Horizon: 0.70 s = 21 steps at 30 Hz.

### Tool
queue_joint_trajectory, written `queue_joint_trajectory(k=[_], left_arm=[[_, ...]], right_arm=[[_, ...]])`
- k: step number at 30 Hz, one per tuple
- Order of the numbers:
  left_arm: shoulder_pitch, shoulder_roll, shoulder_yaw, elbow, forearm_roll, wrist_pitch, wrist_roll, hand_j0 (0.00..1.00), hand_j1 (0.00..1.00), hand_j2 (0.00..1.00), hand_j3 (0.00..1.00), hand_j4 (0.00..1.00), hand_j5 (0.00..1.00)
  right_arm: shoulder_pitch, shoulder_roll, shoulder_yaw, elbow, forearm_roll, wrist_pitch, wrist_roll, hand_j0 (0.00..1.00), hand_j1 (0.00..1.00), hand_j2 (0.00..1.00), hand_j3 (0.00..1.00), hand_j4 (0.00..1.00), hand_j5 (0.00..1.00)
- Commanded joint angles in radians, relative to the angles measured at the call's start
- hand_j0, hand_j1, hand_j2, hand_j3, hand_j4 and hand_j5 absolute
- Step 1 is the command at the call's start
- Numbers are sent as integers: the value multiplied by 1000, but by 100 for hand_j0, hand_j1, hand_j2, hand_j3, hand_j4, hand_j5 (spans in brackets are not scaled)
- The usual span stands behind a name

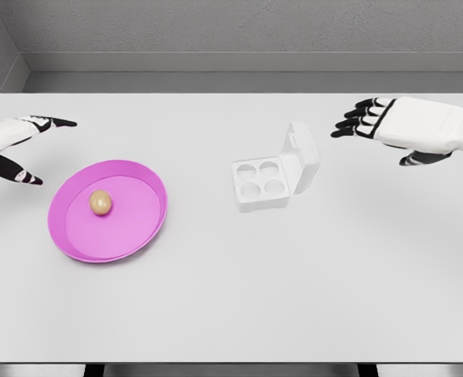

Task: Pack egg into the box and close the box lid

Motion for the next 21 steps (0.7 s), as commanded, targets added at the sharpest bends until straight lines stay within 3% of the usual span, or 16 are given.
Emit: queue_joint_trajectory(k=[1,3,6,7,8,12,15,18,21], left_arm=[[0,1,-4,-2,7,2,0,100,100,100,100,100,100],[-9,1,-28,-4,7,2,0,100,100,100,100,100,100],[-67,36,-165,-50,7,2,-1,100,100,100,100,100,100],[-103,56,-251,-59,5,2,-1,100,100,100,100,100,100],[-110,58,-274,-54,7,2,0,100,100,100,100,100,100],[-126,58,-297,-97,5,2,-1,100,100,100,100,100,100],[-126,46,-361,-128,5,2,-1,100,100,100,100,100,100],[-127,33,-394,-140,-4,2,-1,100,100,100,100,100,100],[-126,7,-398,-139,-16,2,-49,100,100,100,100,100,100]], right_arm=[[0,1,0,-10,1,2,1,100,100,100,100,100,100],[0,0,0,-10,0,2,1,100,100,100,100,100,100],[3,-2,-3,-2,0,2,1,100,100,100,100,100,100],[14,-5,-1,12,0,2,1,100,100,100,100,100,100],[31,-13,0,24,1,2,1,100,100,100,100,100,100],[60,-11,8,58,3,2,1,100,100,100,100,100,100],[57,-10,10,87,1,2,1,100,100,100,100,100,100],[55,-10,69,105,-2,2,1,100,100,100,100,100,100],[51,-10,74,141,3,2,1,100,100,100,100,100,100]])
